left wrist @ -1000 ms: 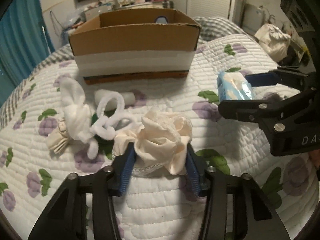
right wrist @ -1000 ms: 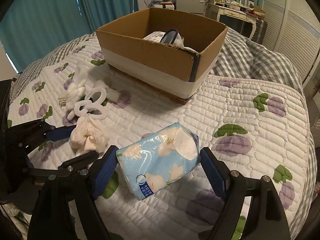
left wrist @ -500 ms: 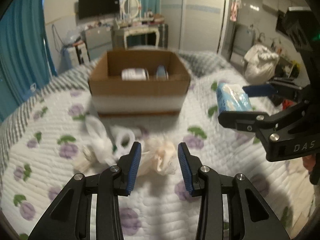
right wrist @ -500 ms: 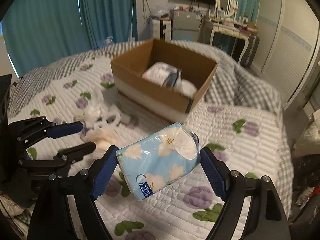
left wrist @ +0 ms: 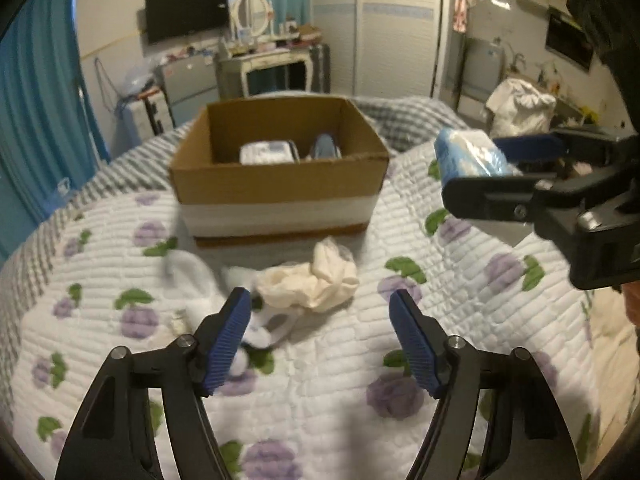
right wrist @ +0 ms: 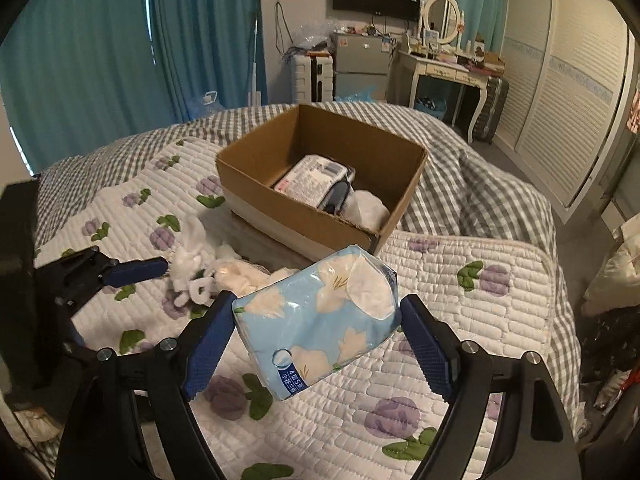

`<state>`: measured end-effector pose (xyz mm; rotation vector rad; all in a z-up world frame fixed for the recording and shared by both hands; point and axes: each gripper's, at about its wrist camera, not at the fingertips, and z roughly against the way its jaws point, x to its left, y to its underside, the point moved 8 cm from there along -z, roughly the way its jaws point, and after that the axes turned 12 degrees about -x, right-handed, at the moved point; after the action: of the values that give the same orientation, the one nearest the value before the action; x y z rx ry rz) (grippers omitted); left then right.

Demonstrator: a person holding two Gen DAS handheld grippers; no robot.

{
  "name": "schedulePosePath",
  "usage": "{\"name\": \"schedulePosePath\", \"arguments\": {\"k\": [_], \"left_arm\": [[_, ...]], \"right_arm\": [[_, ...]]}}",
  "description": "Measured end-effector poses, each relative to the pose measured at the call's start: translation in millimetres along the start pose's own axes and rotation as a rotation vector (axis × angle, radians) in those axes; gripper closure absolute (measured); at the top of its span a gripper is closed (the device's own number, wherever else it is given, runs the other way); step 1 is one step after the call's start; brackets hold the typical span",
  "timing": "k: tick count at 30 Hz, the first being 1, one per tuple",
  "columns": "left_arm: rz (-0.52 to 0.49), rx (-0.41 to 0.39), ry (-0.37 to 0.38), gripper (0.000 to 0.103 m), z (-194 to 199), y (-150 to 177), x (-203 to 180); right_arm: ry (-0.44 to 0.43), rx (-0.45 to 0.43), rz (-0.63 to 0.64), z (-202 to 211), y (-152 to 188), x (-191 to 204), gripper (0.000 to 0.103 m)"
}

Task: Organize soft objects

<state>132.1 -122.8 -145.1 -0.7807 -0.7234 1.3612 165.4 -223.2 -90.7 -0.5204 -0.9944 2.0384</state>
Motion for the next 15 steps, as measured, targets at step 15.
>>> {"name": "schedulePosePath", "arguments": {"k": [15], "left_arm": [[-0.061,0.165,0.039,0.066,-107.4,29.0,-8.7]], "right_arm": [[0.018,0.051,-0.085,-61.2,22.8,-52.8,0.02]]}}
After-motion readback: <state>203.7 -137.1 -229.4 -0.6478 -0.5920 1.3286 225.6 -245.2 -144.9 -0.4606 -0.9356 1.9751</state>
